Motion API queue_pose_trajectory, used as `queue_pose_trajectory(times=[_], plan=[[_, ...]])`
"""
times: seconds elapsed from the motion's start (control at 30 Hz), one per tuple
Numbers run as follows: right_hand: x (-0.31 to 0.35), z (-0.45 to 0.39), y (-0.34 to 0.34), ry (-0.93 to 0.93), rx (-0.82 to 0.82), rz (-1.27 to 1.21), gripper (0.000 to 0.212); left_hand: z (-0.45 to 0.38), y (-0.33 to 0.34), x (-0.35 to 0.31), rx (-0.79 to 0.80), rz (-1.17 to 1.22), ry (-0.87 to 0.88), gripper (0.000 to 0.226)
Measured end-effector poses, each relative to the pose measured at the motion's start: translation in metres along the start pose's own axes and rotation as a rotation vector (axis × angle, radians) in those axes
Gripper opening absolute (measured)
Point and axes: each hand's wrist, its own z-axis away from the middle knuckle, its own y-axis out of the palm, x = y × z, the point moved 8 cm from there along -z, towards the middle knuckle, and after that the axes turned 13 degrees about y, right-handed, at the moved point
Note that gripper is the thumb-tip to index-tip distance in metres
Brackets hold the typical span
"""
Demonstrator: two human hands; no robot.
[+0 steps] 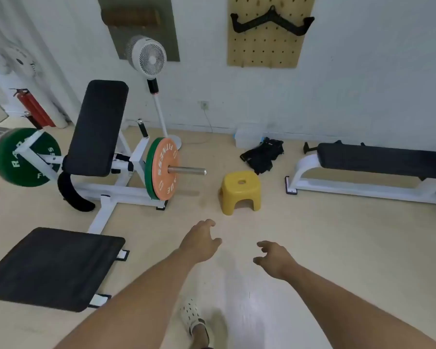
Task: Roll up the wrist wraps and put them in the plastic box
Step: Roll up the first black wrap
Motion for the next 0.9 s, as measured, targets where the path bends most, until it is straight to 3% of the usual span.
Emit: queue_pose_trajectory(times=[0.23, 0.43, 0.6, 0.9], plan=[[0.086, -0.083, -0.022, 0.041, 0.034, 0.015, 0.064, -0.106, -0.062, 0.062, 0.063, -0.071, -0.006, 0.059], [0.138, -0.135, -0.056, 0.048, -0.012, -0.025, 0.059, -0.192, -0.096, 0.077, 0.146, -0.121, 0.034, 0.059], [0.133, -0.176, -0.095, 0.118, -0.034, -0.105, 0.058, -0.248, -0.083, 0.067, 0.275, -0.125, 0.062, 0.062], [0.076, -0.267, -0.196, 0.204, -0.017, -0.183, 0.059, -0.388, -0.060, -0.023, 0.308, -0.156, 0.113, 0.067]])
